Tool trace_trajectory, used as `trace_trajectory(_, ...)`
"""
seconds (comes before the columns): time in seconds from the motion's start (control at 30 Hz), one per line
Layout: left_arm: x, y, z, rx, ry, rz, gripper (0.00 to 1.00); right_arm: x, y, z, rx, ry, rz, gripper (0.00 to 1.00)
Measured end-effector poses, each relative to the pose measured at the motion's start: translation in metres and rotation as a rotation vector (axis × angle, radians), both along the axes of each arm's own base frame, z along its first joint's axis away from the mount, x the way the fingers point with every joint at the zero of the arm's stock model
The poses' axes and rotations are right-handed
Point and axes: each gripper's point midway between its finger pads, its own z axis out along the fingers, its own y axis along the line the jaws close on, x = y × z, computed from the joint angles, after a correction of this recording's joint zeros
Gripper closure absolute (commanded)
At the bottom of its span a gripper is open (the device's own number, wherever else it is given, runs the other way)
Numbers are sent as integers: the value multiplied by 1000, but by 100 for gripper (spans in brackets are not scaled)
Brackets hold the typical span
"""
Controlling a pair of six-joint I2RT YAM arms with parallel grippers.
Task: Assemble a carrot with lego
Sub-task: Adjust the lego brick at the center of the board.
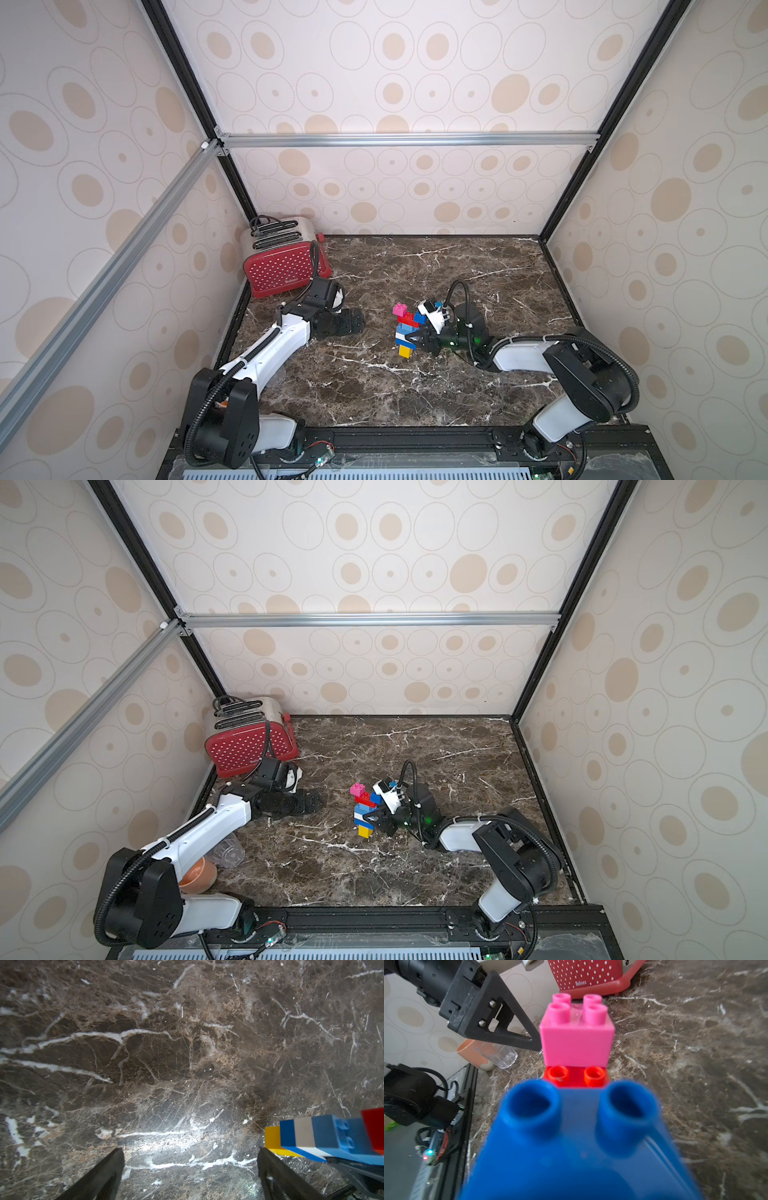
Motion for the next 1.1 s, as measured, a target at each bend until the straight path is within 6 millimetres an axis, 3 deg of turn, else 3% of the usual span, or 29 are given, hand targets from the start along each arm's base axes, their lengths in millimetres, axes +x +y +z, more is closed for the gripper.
trace_trajectory(0.33,1,-2,3,-8,-5,-4,1,-13,9,-5,50,256,30,84)
trace_trajectory(0.77,0,-3,3,-13,2,-8,1,-25,7,-10,84,453,58,85)
trace_trajectory(1.1,-3,-2,5,-15,0,-8,1,-36,3,-32,72,603,73,87)
